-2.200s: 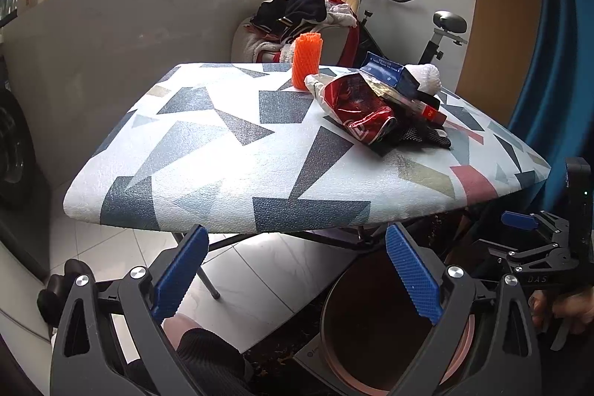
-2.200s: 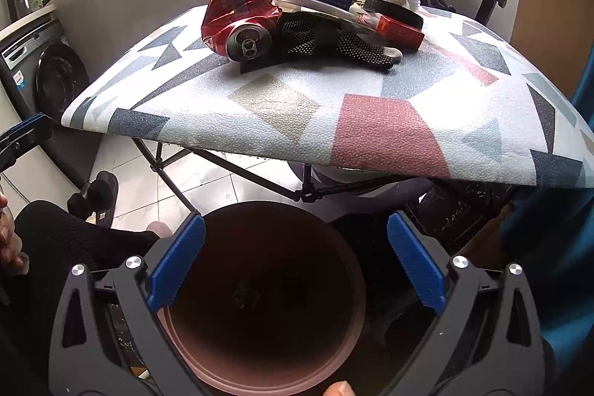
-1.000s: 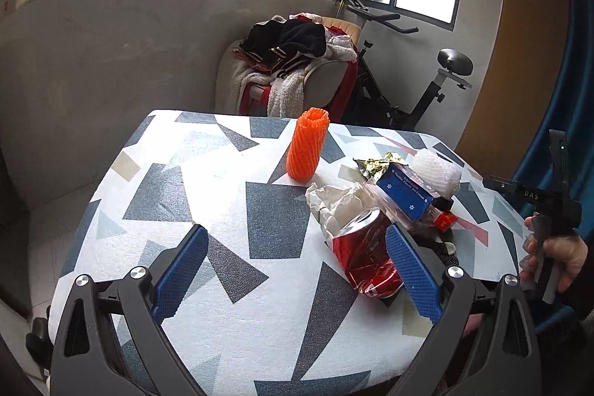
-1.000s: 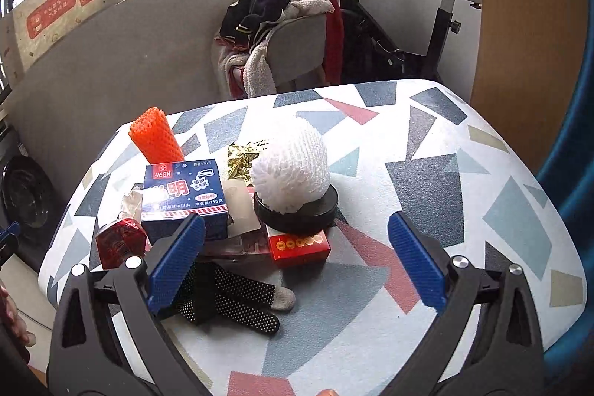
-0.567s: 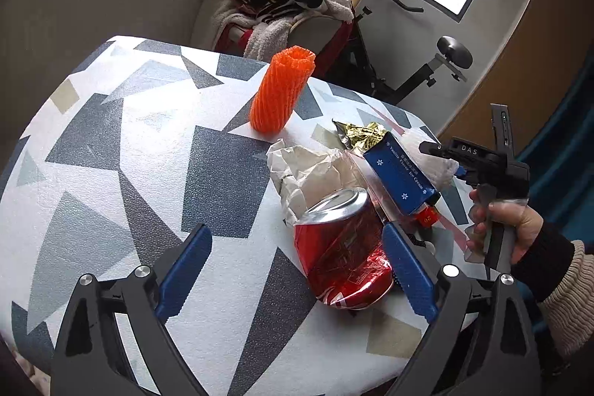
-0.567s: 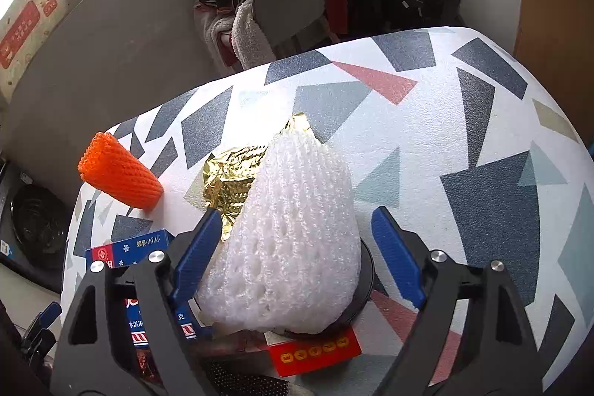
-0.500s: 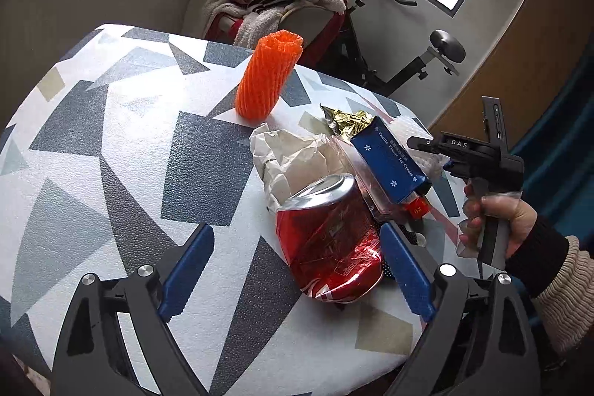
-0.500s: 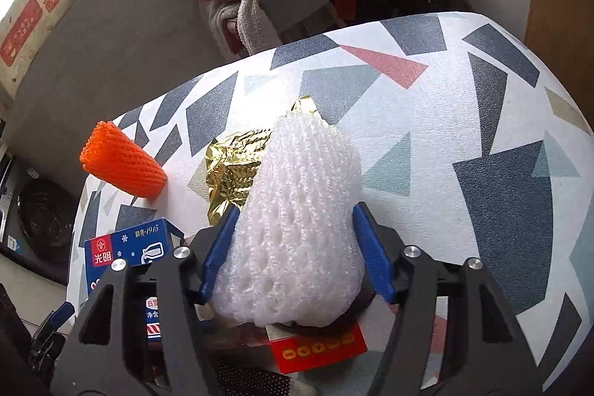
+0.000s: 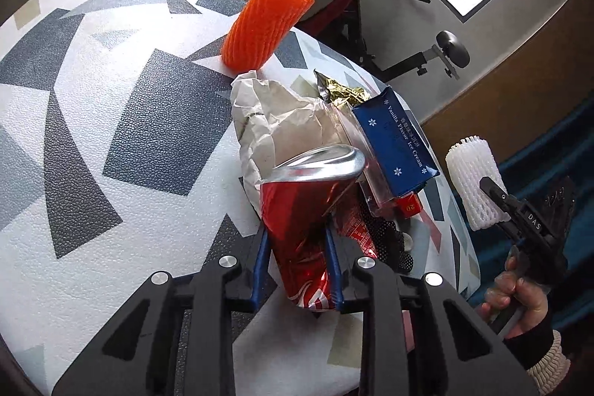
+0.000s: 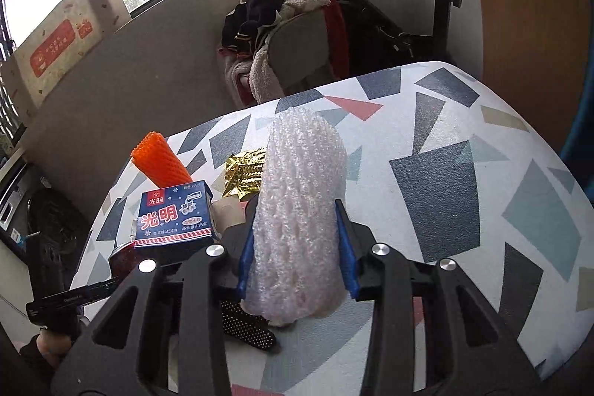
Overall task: Collect trash
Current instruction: 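Lower the white net into the bin while the left tool lifts the red can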
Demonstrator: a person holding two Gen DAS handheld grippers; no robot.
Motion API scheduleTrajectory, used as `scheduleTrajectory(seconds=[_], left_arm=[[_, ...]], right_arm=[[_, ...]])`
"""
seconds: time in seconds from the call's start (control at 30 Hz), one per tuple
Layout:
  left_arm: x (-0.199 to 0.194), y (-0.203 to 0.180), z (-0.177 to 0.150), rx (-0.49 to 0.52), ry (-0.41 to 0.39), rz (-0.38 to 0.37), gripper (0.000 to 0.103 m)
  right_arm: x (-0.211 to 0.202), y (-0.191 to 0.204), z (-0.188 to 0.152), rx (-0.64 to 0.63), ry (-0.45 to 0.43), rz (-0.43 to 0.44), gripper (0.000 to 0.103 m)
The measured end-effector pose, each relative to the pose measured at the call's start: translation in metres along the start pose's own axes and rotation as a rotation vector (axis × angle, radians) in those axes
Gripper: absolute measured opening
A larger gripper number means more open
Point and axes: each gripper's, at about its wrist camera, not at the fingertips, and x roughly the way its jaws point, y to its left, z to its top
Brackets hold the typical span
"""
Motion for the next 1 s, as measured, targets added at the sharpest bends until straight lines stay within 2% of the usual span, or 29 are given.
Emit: scheduleTrajectory(seconds=[0.07,0.17,0.27,0.6,0.77,1.0], left_arm=[[-0.008,-0.008,0.0,0.023,-0.009,-0.015,0.016],[-0.027,-0.026,-0.001,0.106,-0.04,0.011,0.012],[-0.044,-0.039,-0.003,0.172,-0.053,0.01,0.011],[-0.101,-0.065,-0.03,0.267,-0.093,0.035,0.011],[-0.118,-0.071,-0.061,0.293,-0.085,0.051,0.011],[-0.141,-0.076,-0.094,0.281,-0.099,0.039,0.011]], right_arm=[[-0.012,0.001,-0.011,-0.013,-0.005,-0.011,0.039],[-0.028,0.006,-0.025,-0.038,-0.014,-0.004,0.039],[-0.038,0.012,-0.037,-0.074,-0.011,0.006,0.039],[-0.058,0.04,-0.066,-0.126,0.001,0.072,0.039],[-0.069,0.054,-0.089,-0.17,0.032,0.094,0.039],[-0.085,0.069,-0.126,-0.209,0.082,0.131,0.039]])
